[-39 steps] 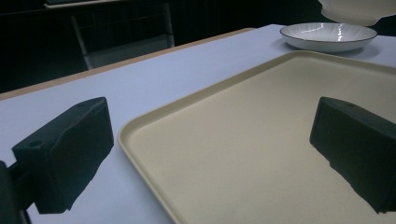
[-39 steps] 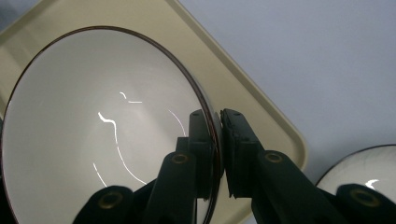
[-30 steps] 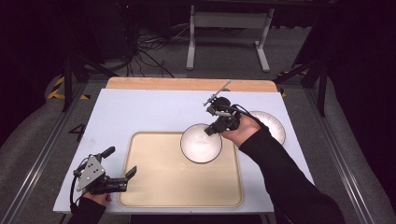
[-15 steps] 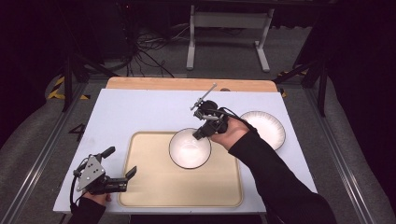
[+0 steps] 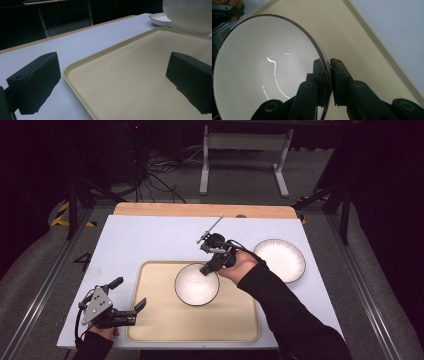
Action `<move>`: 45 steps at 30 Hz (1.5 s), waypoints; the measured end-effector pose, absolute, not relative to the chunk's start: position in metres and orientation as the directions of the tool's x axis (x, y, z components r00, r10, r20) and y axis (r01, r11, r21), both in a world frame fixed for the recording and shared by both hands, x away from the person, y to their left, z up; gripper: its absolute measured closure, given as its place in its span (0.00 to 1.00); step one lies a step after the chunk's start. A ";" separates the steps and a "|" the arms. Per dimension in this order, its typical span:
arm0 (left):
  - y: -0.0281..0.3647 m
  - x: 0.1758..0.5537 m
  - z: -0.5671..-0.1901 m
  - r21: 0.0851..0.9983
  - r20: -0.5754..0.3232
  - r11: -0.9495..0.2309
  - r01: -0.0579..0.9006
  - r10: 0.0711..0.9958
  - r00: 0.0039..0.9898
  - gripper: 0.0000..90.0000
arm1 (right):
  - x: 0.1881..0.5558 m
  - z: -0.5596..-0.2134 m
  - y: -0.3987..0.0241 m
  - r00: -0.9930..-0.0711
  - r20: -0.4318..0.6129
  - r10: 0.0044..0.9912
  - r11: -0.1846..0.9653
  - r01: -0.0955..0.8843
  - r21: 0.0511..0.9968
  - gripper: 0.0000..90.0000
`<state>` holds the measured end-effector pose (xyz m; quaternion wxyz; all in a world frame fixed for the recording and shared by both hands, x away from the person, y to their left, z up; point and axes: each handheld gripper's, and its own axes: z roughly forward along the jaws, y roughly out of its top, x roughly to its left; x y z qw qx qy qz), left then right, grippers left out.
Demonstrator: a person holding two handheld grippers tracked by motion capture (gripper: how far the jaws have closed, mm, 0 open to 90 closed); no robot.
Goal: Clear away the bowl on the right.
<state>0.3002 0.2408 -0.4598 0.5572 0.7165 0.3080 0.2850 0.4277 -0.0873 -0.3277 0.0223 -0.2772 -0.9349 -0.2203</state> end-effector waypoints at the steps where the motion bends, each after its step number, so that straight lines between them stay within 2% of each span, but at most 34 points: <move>1: 0.241 0.300 -0.460 0.974 0.065 -0.189 0.124 0.759 0.648 0.00 | 0.428 -0.328 -0.087 -0.845 0.164 0.509 0.749 0.528 0.400 0.92; 21: 0.241 0.300 -0.460 0.974 0.066 -0.191 0.124 0.758 0.649 0.00 | 0.436 -0.375 -0.077 -0.825 0.227 0.517 0.755 0.565 0.333 0.92; 45: 0.241 0.300 -0.460 0.974 0.064 -0.189 0.125 0.759 0.648 0.00 | 0.440 -0.395 -0.074 -0.820 0.225 0.526 0.762 0.572 0.304 0.91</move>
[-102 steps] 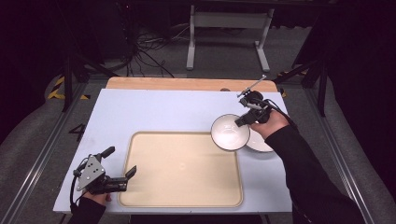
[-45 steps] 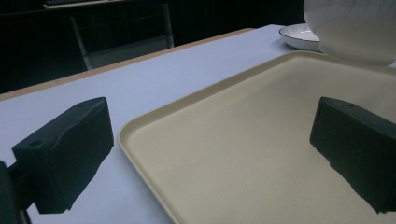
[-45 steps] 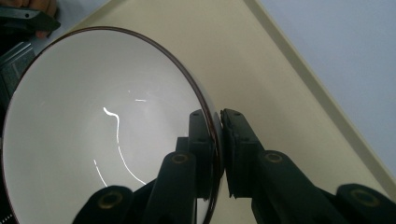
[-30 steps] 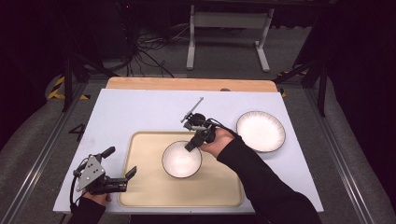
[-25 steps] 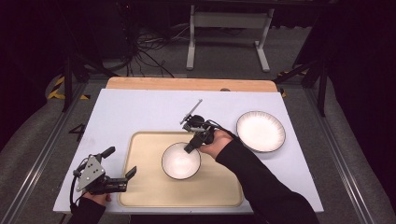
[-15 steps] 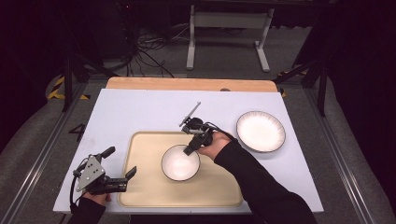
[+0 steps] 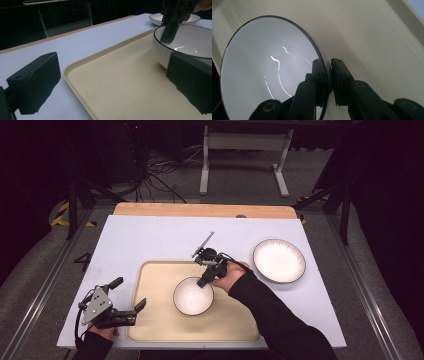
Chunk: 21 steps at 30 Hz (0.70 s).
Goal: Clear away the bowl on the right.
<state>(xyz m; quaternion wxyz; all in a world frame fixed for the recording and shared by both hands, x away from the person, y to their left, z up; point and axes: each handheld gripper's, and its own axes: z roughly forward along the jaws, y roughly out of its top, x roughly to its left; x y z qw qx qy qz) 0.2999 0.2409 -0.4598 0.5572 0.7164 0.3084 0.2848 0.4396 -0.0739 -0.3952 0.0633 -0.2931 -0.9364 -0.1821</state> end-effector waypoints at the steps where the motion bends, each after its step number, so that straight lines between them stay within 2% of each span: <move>1: 0.241 0.300 -0.460 0.974 0.065 -0.189 0.123 0.758 0.649 0.00 | 0.440 -0.396 -0.074 -0.818 0.230 0.527 0.760 0.575 0.304 0.90; 16: 0.241 0.300 -0.460 0.974 0.065 -0.189 0.124 0.759 0.648 0.00 | 0.442 -0.403 -0.074 -0.827 0.219 0.517 0.763 0.562 0.321 0.90; 21: 0.241 0.300 -0.460 0.974 0.065 -0.189 0.124 0.759 0.648 0.00 | 0.442 -0.398 -0.074 -0.832 0.203 0.516 0.755 0.554 0.350 0.81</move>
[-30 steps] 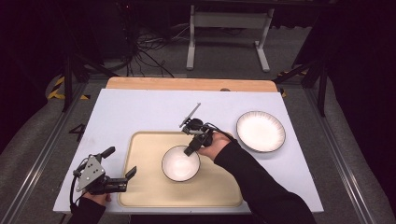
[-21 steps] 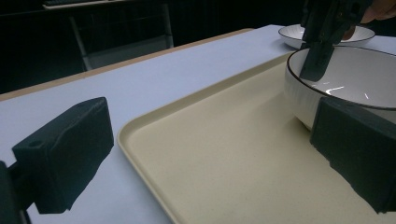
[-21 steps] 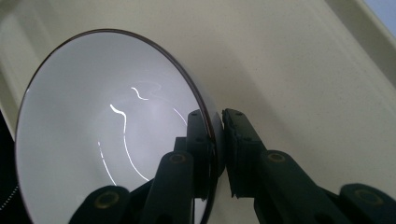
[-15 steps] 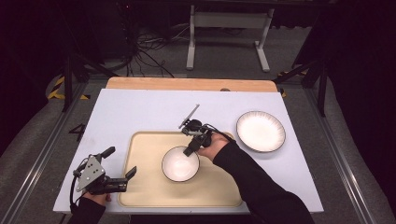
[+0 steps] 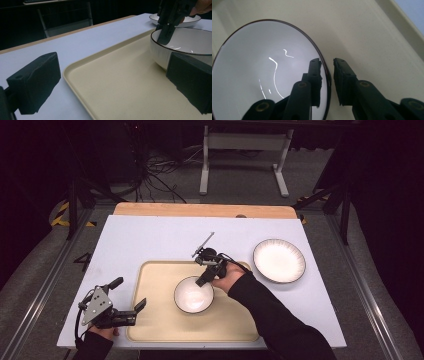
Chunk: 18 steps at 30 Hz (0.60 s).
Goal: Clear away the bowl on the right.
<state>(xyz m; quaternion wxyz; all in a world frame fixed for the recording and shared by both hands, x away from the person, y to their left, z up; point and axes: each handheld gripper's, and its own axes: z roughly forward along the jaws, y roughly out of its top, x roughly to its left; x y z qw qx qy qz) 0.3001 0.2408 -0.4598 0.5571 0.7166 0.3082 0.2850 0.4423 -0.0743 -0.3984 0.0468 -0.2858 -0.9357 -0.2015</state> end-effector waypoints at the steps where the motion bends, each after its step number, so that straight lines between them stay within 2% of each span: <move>1: 0.241 0.300 -0.460 0.974 0.065 -0.189 0.124 0.759 0.648 0.00 | 0.442 -0.397 -0.074 -0.832 0.199 0.517 0.753 0.553 0.357 0.79; 4: 0.241 0.301 -0.460 0.974 0.061 -0.186 0.127 0.761 0.646 0.00 | 0.439 -0.390 -0.074 -0.844 0.169 0.509 0.756 0.532 0.383 0.73; 11: 0.241 0.300 -0.460 0.974 0.064 -0.188 0.124 0.759 0.648 0.00 | 0.426 -0.373 -0.079 -0.866 0.069 0.495 0.733 0.459 0.502 0.47; 13: 0.241 0.300 -0.460 0.974 0.064 -0.188 0.125 0.760 0.647 0.00 | 0.424 -0.372 -0.080 -0.867 0.056 0.495 0.729 0.449 0.517 0.44; 14: 0.241 0.300 -0.460 0.974 0.062 -0.187 0.126 0.761 0.646 0.00 | 0.421 -0.368 -0.083 -0.868 0.042 0.495 0.708 0.431 0.559 0.35; 16: 0.241 0.300 -0.460 0.974 0.062 -0.187 0.126 0.761 0.645 0.00 | 0.419 -0.366 -0.085 -0.867 0.039 0.497 0.695 0.425 0.580 0.31; 18: 0.241 0.300 -0.460 0.974 0.061 -0.186 0.127 0.762 0.645 0.00 | 0.416 -0.362 -0.090 -0.861 0.014 0.509 0.665 0.403 0.628 0.24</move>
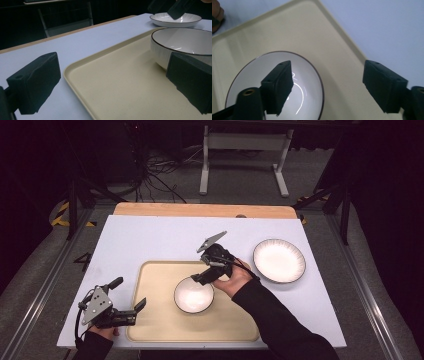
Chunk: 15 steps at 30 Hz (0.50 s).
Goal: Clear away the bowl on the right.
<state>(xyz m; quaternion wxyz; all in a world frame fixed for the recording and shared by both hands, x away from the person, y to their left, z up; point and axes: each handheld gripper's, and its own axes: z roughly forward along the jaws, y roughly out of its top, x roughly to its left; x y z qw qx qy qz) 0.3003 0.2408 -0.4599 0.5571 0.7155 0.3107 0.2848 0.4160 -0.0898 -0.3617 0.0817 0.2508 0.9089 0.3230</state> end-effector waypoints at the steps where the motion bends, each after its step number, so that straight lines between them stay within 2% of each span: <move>1: 0.241 0.300 -0.460 0.974 0.061 -0.186 0.128 0.762 0.644 0.00 | 0.415 -0.359 -0.093 -0.860 0.006 0.510 0.648 0.389 0.655 0.21; 8: 0.241 0.301 -0.460 0.974 0.060 -0.185 0.128 0.762 0.645 0.00 | 0.405 -0.347 -0.111 -0.870 0.044 0.491 0.528 0.337 0.779 0.05; 11: 0.241 0.301 -0.460 0.974 0.060 -0.185 0.128 0.762 0.644 0.00 | 0.398 -0.342 -0.118 -0.885 -0.001 0.466 0.483 0.254 0.838 0.00; 15: 0.241 0.301 -0.460 0.974 0.062 -0.187 0.127 0.761 0.646 0.00 | 0.388 -0.337 -0.124 -0.885 -0.061 0.462 0.421 0.158 0.893 0.00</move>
